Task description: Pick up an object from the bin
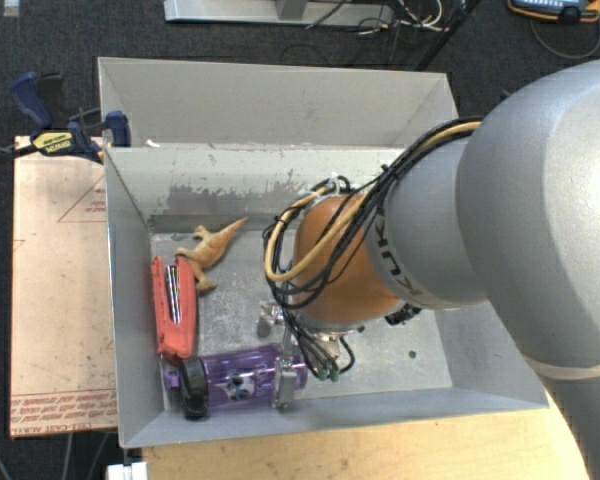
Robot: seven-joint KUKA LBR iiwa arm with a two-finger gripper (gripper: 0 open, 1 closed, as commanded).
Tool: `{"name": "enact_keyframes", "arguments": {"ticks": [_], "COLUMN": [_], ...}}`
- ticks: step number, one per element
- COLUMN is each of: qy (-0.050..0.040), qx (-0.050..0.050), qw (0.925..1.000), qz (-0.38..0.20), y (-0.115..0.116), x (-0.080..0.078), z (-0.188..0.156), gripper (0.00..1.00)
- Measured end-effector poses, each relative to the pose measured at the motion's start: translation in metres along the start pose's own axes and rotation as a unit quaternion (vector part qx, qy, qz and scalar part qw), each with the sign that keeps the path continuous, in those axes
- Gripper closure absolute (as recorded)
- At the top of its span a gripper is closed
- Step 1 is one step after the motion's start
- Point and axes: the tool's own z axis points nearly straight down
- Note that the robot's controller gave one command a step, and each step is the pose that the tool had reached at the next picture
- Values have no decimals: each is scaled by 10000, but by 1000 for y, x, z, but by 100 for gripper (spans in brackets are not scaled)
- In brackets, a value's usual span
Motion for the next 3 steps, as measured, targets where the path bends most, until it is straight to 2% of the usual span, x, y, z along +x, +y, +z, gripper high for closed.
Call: {"name": "enact_keyframes", "arguments": {"ticks": [1,2,3], "qy": [15,14,9], "qx": [-58,-59,-60], "qw": [9986,9986,9990], "qz": [524,526,434], "y": [38,38,16], "x": [-3,-3,-8], "z": [10,10,-135], "gripper": [100,100,100]}}
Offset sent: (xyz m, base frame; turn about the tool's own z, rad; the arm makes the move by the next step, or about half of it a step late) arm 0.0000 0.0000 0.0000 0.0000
